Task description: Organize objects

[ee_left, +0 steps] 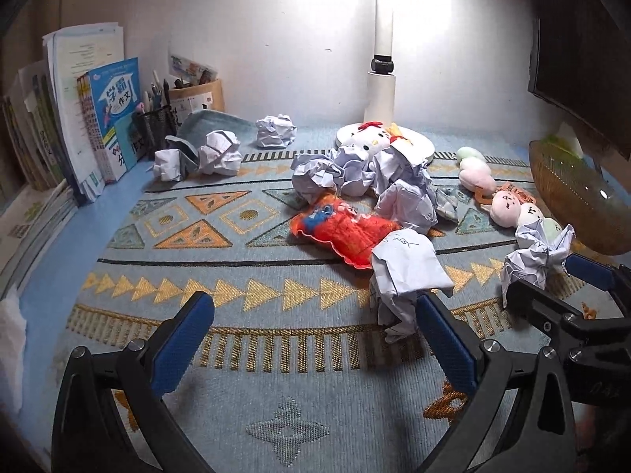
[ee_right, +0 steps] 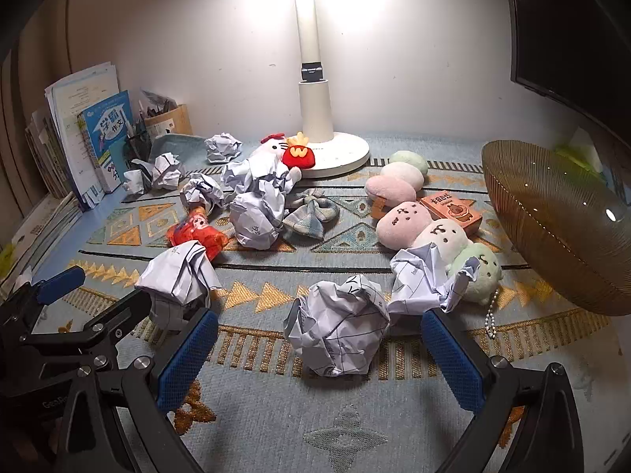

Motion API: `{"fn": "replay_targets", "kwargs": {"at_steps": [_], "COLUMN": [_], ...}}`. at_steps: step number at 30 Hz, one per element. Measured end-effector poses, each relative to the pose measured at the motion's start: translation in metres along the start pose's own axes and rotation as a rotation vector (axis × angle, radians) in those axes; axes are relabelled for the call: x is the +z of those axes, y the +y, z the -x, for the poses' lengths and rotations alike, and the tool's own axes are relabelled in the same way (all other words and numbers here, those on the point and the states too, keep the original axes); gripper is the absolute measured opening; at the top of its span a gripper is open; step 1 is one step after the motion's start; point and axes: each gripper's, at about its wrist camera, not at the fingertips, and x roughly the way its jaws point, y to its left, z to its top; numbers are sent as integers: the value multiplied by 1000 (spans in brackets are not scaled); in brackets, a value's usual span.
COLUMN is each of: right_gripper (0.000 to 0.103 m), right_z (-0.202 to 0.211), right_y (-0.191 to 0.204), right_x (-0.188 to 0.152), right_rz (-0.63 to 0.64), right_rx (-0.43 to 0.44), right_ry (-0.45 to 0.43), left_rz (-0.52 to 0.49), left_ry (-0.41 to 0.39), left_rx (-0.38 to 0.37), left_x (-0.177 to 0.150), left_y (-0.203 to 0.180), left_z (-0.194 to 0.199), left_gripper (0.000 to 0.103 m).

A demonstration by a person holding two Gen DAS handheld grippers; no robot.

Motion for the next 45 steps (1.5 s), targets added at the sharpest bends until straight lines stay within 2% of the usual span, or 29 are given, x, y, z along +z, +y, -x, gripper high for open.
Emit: {"fn": "replay_targets", "kwargs": {"at_steps": [5, 45], "right_gripper": [103, 103], "right_z": [-4, -6], "right_y": [-3, -3], "right_x": [1, 0], "right_rz": [-15, -24], "right_rx": [17, 11], "right_ry": [19, 45], "left_rz": [10, 13], "left_ry": [9, 18], "left_rx": [-28, -14], "left_x": [1, -1], "left_y": [2, 4], "left_z": [-2, -2], "left_gripper": [102, 102]}}
